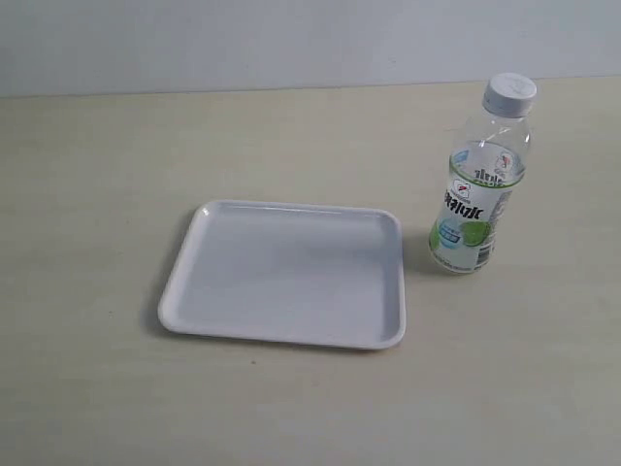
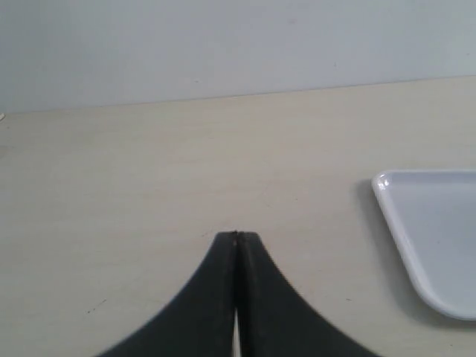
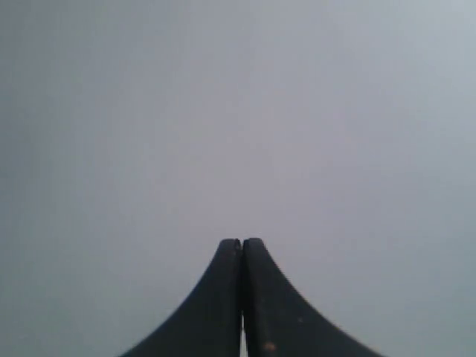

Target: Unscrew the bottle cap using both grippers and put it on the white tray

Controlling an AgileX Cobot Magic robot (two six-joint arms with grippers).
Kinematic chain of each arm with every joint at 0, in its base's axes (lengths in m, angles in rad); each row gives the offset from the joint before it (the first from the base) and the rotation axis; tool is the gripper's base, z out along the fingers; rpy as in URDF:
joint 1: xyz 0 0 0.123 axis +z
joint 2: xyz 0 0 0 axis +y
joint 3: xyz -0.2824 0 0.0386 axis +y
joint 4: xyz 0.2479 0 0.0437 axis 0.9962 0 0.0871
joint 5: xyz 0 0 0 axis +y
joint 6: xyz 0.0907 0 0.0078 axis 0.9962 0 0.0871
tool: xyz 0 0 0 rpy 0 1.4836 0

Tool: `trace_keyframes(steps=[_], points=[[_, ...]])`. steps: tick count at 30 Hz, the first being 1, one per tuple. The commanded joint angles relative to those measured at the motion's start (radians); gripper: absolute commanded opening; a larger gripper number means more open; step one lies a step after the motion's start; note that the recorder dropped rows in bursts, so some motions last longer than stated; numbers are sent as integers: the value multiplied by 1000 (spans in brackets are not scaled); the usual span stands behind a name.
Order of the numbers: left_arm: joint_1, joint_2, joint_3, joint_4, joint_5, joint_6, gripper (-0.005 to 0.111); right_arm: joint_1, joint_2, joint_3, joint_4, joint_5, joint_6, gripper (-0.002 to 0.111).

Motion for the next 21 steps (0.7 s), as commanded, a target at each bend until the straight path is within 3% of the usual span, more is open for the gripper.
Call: trace_keyframes(steps=[1, 3, 5, 8, 11, 15, 21], points=[[1, -7, 3, -2, -5, 3, 0, -6, 104, -37, -23, -86, 22, 0], [1, -7, 3, -2, -5, 3, 0, -6, 259, -45, -152, -85, 81, 5], [1, -7, 3, -2, -5, 3, 0, -6, 466, -45, -312, -148, 175, 18], [1, -7, 3, -2, -5, 3, 0, -6, 775, -45, -516, -295, 205, 52], [1, -7, 3, -2, -5, 3, 0, -6, 951, -45, -570, -324, 196, 75], [1, -7, 3, -2, -5, 3, 0, -6, 1169, -45, -523, -371, 120, 82], [1, -7, 3, -2, -5, 3, 0, -6, 1424, -50, -495, -622, -10, 82]])
